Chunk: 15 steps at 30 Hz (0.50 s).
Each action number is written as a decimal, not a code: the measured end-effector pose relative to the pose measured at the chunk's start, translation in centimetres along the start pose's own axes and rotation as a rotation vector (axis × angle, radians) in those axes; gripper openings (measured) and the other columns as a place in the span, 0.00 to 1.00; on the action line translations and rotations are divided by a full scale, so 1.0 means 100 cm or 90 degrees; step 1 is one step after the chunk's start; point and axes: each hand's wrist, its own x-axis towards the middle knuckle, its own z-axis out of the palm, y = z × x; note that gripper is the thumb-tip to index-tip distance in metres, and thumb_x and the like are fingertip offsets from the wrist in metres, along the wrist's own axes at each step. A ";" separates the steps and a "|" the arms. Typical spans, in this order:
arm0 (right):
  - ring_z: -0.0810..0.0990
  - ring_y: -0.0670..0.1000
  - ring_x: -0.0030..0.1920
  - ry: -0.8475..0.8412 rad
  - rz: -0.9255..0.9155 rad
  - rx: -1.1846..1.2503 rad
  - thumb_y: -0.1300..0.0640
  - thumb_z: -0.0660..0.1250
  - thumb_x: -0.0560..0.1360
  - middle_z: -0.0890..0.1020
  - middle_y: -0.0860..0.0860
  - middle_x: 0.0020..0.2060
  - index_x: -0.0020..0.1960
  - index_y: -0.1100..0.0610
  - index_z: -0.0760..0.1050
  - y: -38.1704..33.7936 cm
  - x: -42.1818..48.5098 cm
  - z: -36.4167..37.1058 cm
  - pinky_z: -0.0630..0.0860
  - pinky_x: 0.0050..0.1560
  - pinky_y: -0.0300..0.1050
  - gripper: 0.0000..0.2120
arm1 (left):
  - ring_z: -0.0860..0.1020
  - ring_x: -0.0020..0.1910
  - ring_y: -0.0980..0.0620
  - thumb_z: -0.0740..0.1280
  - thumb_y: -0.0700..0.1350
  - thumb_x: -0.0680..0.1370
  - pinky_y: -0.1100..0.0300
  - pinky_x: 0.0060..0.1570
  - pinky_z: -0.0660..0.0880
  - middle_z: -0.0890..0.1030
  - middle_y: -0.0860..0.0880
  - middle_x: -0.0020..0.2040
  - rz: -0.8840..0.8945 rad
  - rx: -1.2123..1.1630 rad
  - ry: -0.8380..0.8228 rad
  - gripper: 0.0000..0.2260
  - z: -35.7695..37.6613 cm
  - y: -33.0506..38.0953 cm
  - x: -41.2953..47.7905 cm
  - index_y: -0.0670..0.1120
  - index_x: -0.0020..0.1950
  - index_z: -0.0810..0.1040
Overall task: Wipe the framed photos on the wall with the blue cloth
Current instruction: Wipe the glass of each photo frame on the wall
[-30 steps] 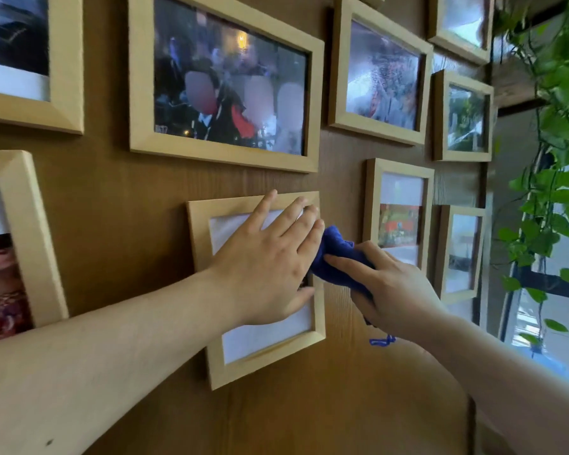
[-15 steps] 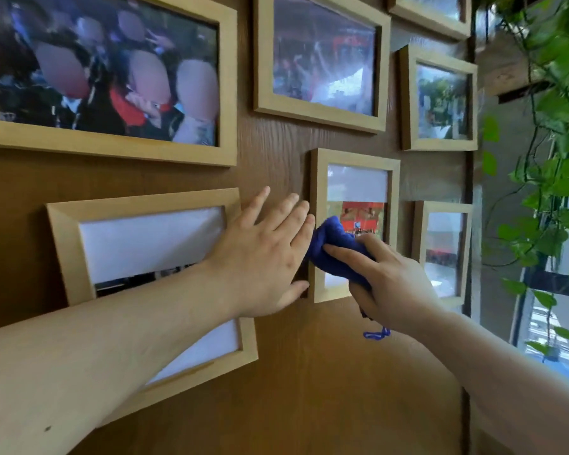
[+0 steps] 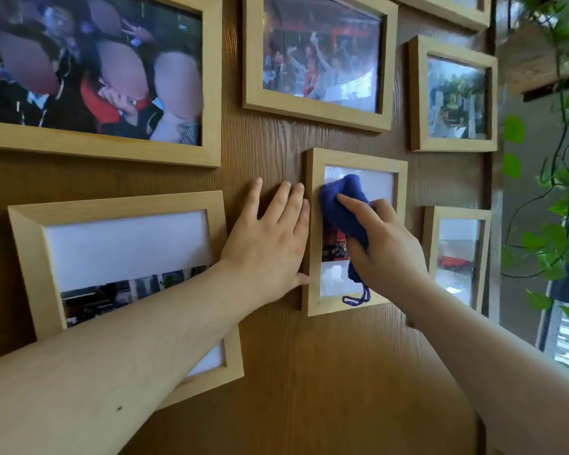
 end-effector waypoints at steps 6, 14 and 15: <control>0.71 0.51 0.42 0.009 0.001 -0.003 0.57 0.62 0.74 0.70 0.53 0.54 0.72 0.46 0.59 0.000 0.007 0.008 0.73 0.33 0.45 0.28 | 0.42 0.77 0.38 0.55 0.71 0.73 0.32 0.72 0.44 0.45 0.37 0.79 -0.003 0.002 0.008 0.47 0.007 -0.001 -0.001 0.38 0.77 0.46; 0.72 0.52 0.42 -0.001 0.004 -0.005 0.56 0.62 0.74 0.70 0.53 0.54 0.72 0.46 0.59 0.002 0.007 0.009 0.75 0.34 0.48 0.28 | 0.43 0.77 0.37 0.52 0.71 0.73 0.32 0.72 0.42 0.48 0.37 0.79 -0.011 -0.059 0.049 0.43 0.010 0.007 0.003 0.47 0.78 0.42; 0.72 0.52 0.42 -0.001 0.001 -0.008 0.56 0.62 0.74 0.70 0.53 0.54 0.72 0.47 0.59 0.003 0.007 0.009 0.75 0.34 0.48 0.28 | 0.43 0.77 0.37 0.53 0.71 0.73 0.32 0.72 0.42 0.48 0.37 0.79 -0.011 -0.057 0.051 0.43 0.012 0.008 0.003 0.47 0.78 0.42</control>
